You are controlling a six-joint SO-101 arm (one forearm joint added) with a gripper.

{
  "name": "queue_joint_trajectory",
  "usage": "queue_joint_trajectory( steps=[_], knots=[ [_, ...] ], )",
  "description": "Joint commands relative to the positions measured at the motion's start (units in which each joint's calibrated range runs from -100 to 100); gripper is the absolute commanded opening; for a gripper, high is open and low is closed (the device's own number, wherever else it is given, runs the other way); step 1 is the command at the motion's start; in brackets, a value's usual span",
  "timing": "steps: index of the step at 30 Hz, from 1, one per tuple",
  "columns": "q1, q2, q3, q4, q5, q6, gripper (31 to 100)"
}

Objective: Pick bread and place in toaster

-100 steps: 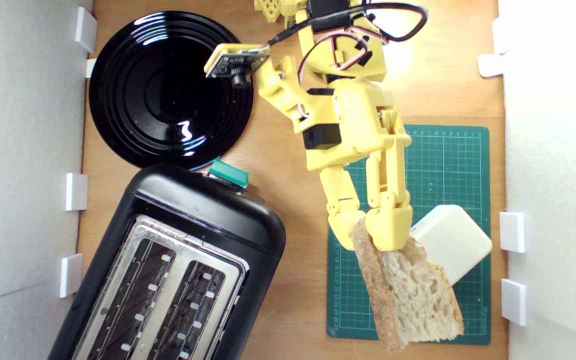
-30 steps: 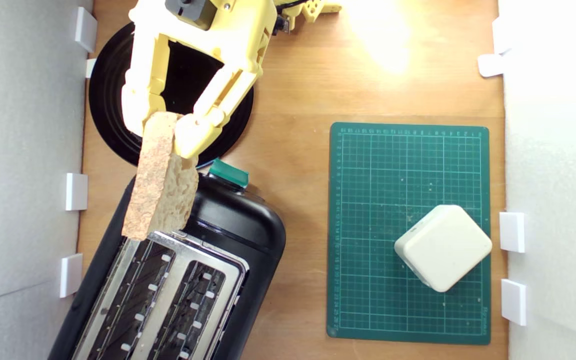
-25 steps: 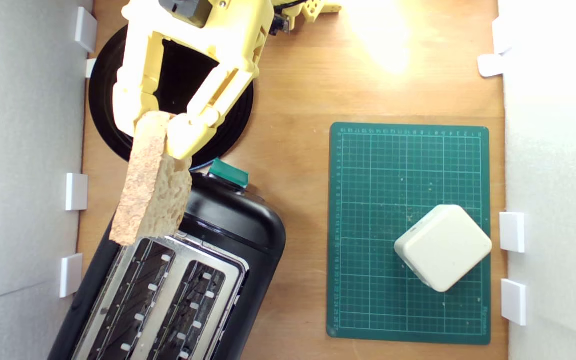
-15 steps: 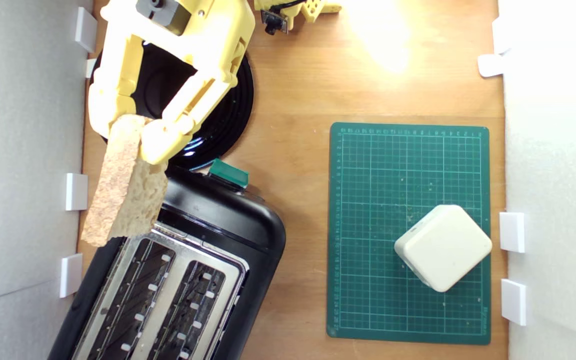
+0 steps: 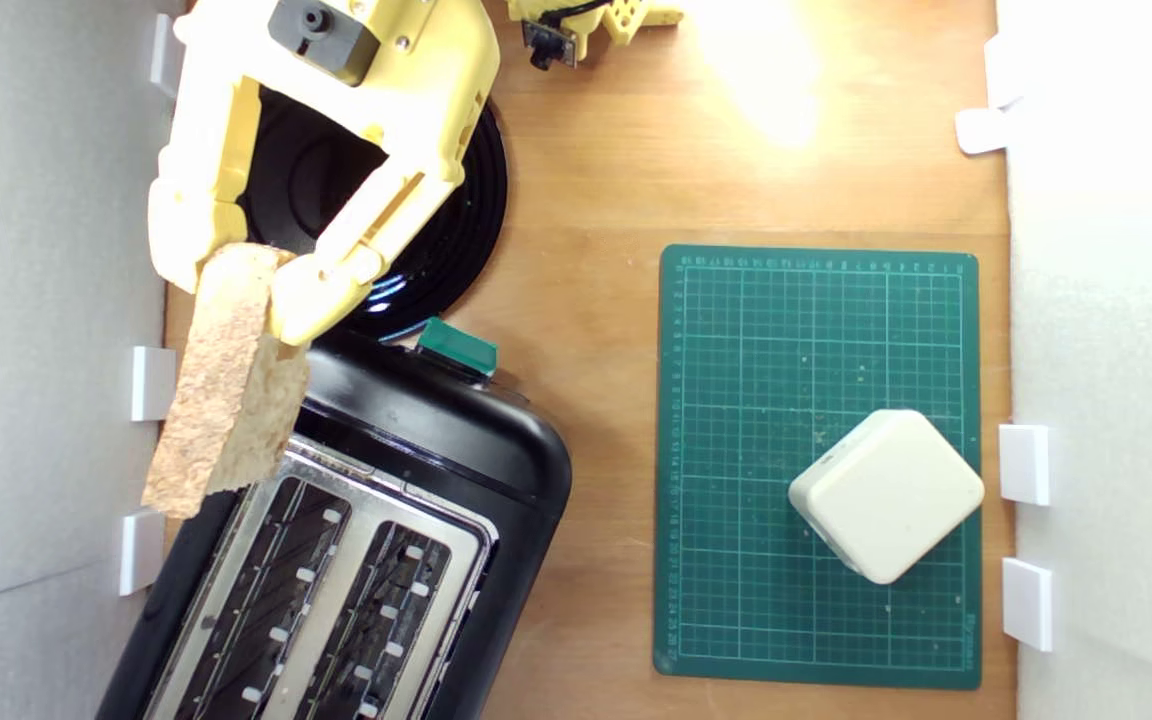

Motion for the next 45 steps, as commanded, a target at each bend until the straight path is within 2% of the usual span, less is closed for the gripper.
queue_joint_trajectory(
  steps=[1, 18, 21, 45],
  knots=[
    [0.19, -0.28, -4.17, -0.10, 0.03, 1.16, 56.0],
    [-0.45, 2.54, -4.17, -0.91, -0.31, 1.26, 55.9],
    [-1.74, 2.54, -4.17, -0.91, -0.40, 1.21, 55.9],
    [-1.82, 5.62, -6.07, -1.01, -0.65, 0.27, 55.9]
  ],
)
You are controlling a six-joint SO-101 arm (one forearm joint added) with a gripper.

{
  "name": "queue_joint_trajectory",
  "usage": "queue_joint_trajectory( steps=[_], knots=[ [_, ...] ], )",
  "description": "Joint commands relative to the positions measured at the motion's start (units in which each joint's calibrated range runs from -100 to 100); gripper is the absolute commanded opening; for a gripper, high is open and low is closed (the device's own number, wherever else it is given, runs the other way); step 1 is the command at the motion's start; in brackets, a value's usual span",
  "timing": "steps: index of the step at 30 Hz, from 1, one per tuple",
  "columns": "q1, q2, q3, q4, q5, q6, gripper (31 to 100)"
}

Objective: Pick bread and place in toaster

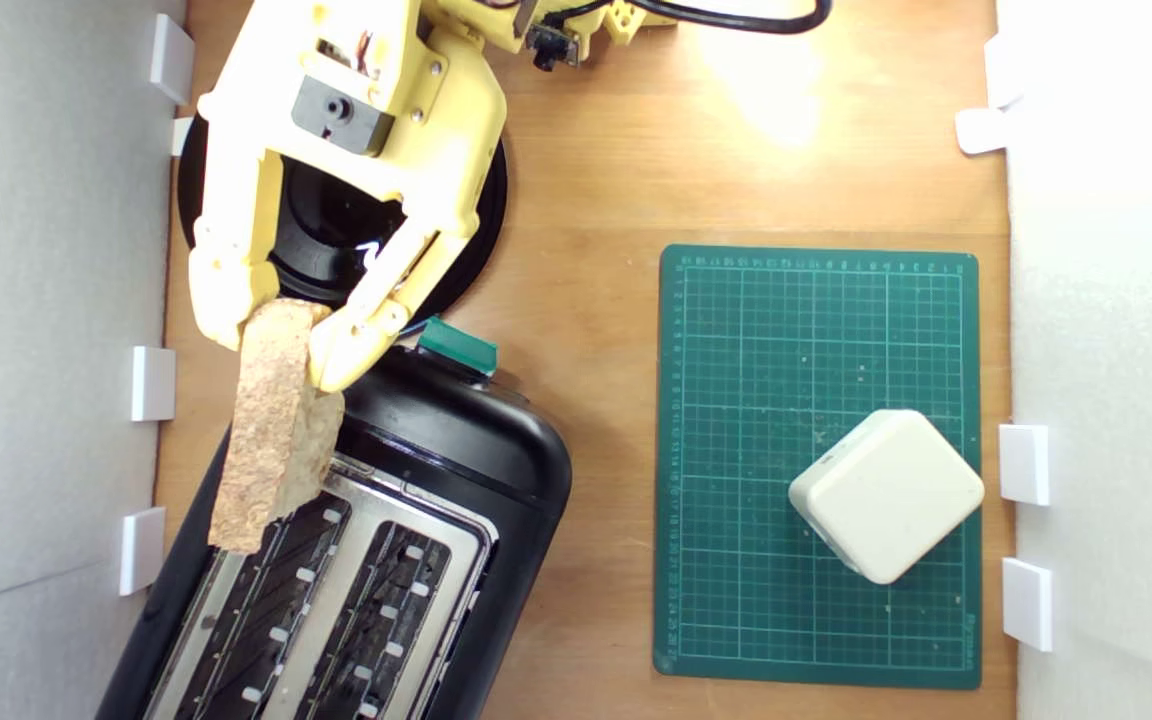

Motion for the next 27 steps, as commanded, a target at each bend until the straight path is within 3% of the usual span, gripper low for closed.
queue_joint_trajectory(
  steps=[1, 27],
  knots=[
    [0.10, 0.58, -6.61, -0.47, -0.65, -0.46, 55.9],
    [0.10, 9.23, -11.97, -0.38, -0.65, -0.14, 55.9]
  ],
)
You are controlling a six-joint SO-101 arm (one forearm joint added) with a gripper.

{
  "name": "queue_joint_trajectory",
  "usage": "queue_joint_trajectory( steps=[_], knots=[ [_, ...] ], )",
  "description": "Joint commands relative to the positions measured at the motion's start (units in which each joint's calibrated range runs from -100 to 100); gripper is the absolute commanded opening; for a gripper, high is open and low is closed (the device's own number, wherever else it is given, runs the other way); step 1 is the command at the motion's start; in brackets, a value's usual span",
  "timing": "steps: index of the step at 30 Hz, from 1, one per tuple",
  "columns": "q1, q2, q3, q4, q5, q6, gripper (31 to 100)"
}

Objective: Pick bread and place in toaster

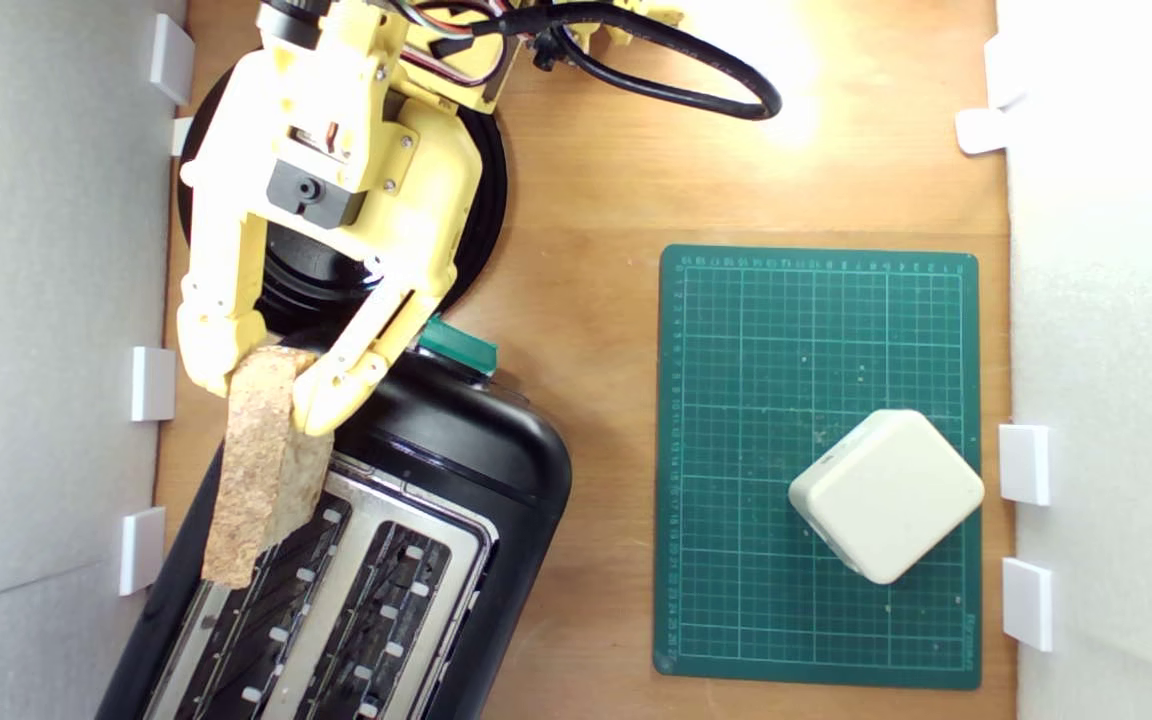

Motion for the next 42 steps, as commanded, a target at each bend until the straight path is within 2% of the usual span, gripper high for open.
queue_joint_trajectory(
  steps=[1, 18, 42],
  knots=[
    [0.10, 0.57, -5.58, -0.38, -0.65, -0.14, 55.9],
    [0.10, 6.98, -10.85, -0.56, -0.65, -0.14, 55.9],
    [-1.35, 14.88, -11.03, -0.38, -0.65, -0.19, 55.9]
  ],
)
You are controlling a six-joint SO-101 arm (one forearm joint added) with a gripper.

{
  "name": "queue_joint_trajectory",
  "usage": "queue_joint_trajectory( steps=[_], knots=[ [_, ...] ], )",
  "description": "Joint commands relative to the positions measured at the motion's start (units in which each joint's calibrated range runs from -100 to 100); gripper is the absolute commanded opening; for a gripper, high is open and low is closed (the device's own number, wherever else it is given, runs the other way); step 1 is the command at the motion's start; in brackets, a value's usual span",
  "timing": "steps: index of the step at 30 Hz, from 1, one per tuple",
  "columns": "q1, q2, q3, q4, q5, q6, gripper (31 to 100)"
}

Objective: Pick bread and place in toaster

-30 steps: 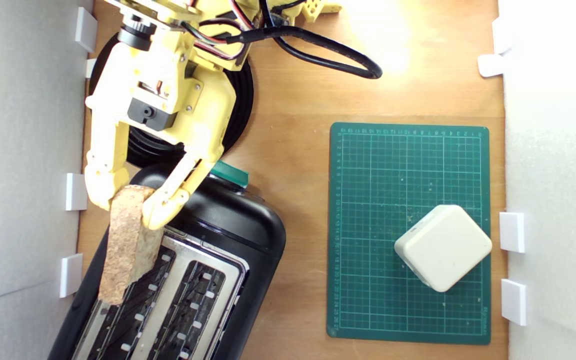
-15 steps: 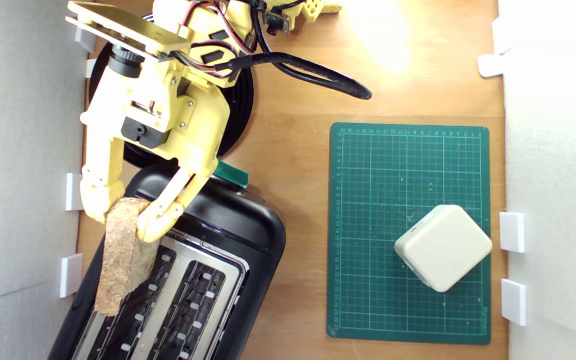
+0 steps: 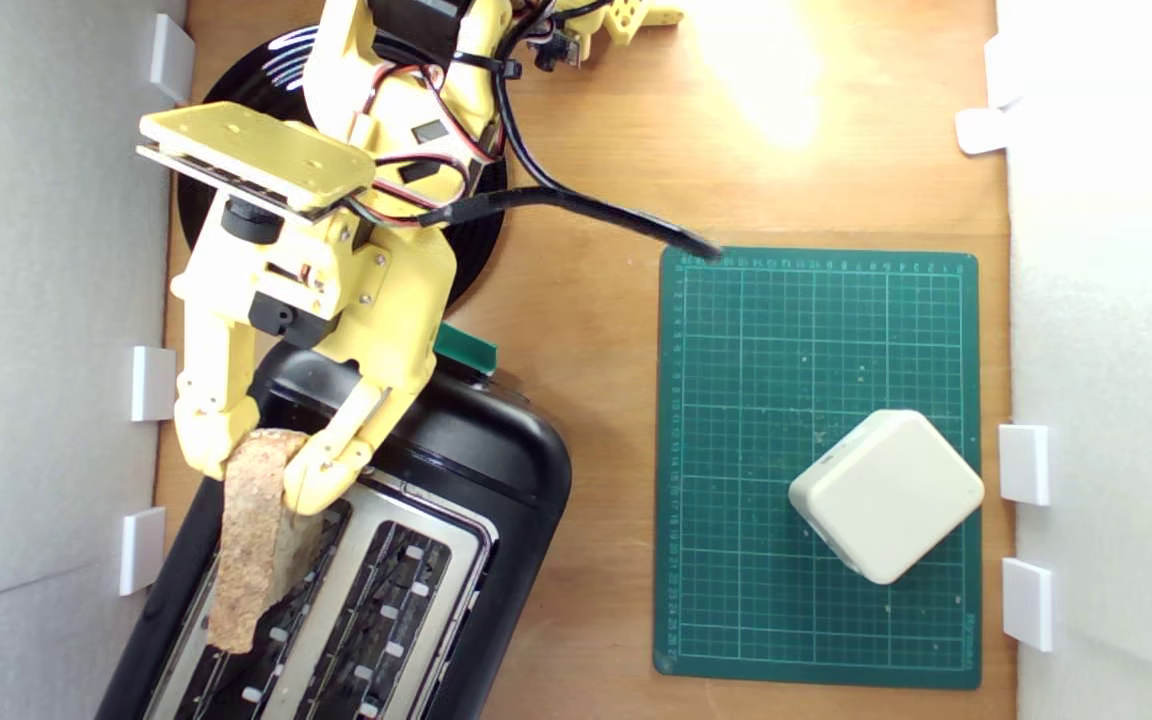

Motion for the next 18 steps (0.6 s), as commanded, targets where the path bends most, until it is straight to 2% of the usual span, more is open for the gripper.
queue_joint_trajectory(
  steps=[1, 18],
  knots=[
    [-0.62, 0.43, -2.15, -0.29, 0.28, -0.19, 55.9],
    [-1.10, 8.50, -2.15, -0.56, 0.28, -0.51, 56.6]
  ],
)
